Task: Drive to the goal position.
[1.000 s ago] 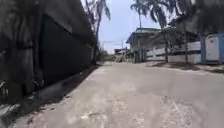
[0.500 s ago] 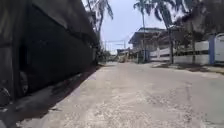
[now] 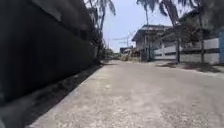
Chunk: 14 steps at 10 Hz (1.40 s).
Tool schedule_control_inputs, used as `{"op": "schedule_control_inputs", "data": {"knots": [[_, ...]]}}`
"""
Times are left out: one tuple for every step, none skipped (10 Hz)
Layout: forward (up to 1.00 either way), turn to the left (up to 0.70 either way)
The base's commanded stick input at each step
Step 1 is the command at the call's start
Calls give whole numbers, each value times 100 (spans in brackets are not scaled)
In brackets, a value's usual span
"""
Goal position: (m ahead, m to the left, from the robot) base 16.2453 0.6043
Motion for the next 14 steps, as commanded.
{"op": "schedule_control_inputs", "data": {"knots": [[100, 0], [100, 0], [100, 0], [100, 0], [100, 0], [100, 0], [100, 0], [100, 0], [100, 0], [100, 0], [100, -1], [100, -11], [100, -33], [100, -40]]}}
